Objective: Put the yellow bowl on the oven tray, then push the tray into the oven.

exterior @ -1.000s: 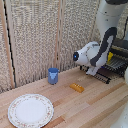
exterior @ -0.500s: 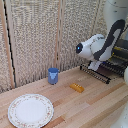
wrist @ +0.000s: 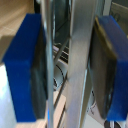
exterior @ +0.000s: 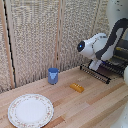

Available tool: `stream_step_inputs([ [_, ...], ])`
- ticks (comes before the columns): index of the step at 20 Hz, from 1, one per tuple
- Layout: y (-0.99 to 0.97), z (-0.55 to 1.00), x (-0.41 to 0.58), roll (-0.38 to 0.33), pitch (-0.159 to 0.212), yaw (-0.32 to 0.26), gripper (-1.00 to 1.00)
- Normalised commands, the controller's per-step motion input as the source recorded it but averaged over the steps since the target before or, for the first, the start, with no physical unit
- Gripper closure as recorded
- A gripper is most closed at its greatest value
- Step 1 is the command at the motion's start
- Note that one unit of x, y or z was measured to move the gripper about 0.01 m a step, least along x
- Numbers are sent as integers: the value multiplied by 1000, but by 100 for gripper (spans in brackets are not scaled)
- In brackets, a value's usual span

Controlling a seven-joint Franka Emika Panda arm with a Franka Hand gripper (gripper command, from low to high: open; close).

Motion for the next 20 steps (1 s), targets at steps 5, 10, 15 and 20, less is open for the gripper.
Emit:
stream_step_inputs([
  [5, -1000, 179, -162, -2, 13, 17, 100],
  [10, -1000, 234, -146, 0, 0, 27, 100],
  [15, -989, 277, -119, 0, 0, 44, 100],
  [20, -910, 250, -99, -9, -7, 76, 100],
])
